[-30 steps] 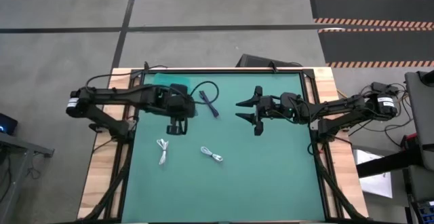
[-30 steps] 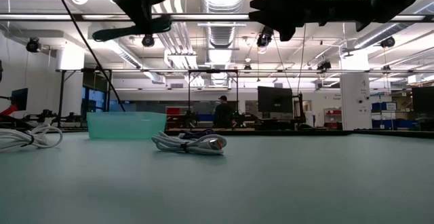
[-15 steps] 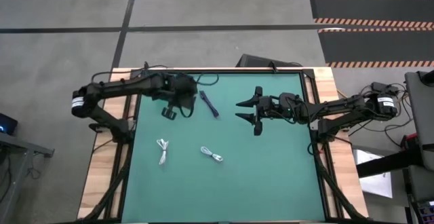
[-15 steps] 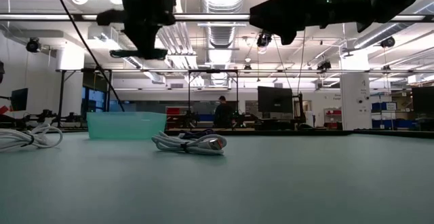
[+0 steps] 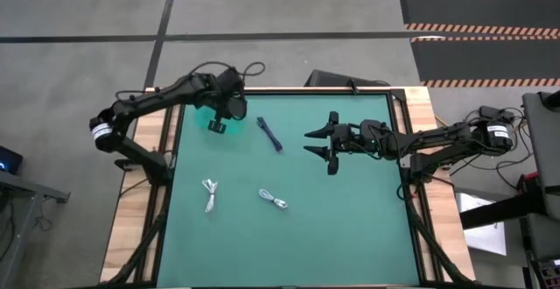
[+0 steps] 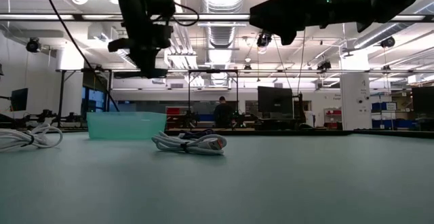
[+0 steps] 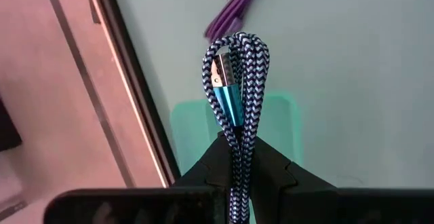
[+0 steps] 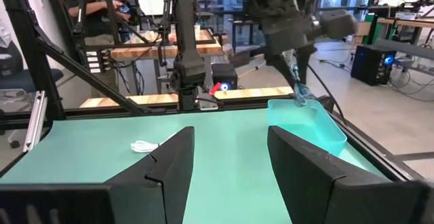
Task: Pick and place USB-C Cables
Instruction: Put the blue charger cable into the blue bin
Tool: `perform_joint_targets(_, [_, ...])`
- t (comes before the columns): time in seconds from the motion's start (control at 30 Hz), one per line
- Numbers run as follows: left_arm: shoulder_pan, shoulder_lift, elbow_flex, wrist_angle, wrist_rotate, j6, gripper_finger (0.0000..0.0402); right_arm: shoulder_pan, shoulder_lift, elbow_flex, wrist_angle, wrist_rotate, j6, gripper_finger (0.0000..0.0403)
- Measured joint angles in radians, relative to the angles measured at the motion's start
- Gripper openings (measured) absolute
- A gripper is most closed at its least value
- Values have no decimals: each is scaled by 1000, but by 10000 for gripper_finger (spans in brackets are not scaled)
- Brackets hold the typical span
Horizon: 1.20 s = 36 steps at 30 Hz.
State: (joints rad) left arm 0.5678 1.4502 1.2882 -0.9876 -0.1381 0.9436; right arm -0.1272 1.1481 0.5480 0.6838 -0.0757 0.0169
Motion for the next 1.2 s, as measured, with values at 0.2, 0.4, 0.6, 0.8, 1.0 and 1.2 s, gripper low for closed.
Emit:
perform_joint_targets(0.2, [93,-1,-56,69,47,18,12,0,0,0,0,0,-1,180])
perform_joint_targets(0.4, [155,2,-138,182,68,49,12,0,0,0,-1,0,-1,180])
perform_joint_targets(0.6, [201,2,-198,258,70,86,12,-1,0,0,-1,0,-1,180])
perform_joint_targets(0.8, [224,2,-232,294,80,93,12,-4,0,0,0,5,-2,180])
perform_joint_targets(1.0, [227,2,-279,360,81,94,12,-5,0,0,-4,26,-9,180])
perform_joint_targets(1.2, [236,2,-296,379,82,94,12,-5,0,0,-6,26,-15,180])
